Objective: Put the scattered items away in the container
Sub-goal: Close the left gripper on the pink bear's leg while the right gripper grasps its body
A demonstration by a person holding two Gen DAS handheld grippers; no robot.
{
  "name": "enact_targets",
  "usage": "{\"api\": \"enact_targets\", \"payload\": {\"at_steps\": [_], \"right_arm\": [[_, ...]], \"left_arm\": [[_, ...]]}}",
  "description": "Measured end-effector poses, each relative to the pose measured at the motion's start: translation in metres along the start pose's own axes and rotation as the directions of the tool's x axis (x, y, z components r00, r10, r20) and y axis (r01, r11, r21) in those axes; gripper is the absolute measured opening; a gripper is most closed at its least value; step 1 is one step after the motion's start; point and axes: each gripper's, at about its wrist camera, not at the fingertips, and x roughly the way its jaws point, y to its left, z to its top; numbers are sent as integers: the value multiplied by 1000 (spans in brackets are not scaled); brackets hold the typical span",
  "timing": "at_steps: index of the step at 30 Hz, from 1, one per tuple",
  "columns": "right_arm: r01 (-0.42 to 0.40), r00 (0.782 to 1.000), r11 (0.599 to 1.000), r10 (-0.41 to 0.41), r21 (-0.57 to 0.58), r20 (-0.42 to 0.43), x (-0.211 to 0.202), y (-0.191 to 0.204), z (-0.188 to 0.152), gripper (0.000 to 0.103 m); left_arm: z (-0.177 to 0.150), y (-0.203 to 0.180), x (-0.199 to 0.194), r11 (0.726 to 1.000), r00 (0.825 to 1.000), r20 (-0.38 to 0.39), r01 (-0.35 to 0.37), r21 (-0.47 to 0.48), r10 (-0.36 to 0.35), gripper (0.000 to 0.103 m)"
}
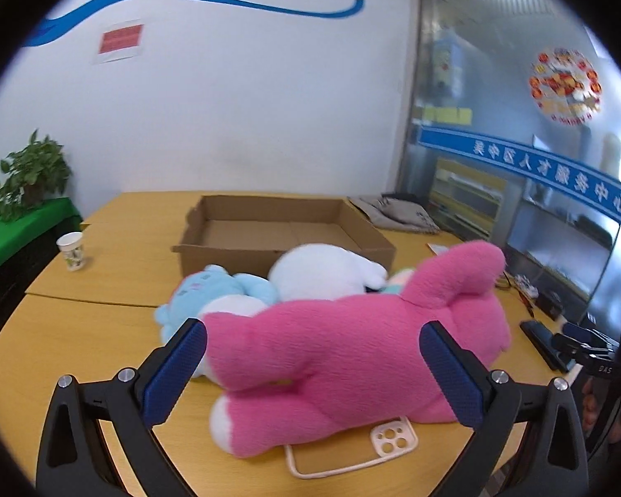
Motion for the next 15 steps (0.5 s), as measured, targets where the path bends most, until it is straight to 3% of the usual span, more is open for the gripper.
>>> {"api": "enact_targets", "payload": {"at_steps": [5, 9, 15], "right_arm": [[-67, 995, 998, 66, -9, -69, 28, 35, -9, 103], [-60, 992, 998, 56, -35, -117, 47, 51, -17, 103], [-42, 991, 996, 32, -75, -132, 67, 52, -22, 103]], "left_arm": [[-14, -12, 26, 999, 998, -52, 29, -18, -30, 103], [-30, -9, 40, 995, 992, -106, 54, -78, -62, 103], [-45, 1, 55, 990, 990, -120, 59, -132, -75, 103]]}}
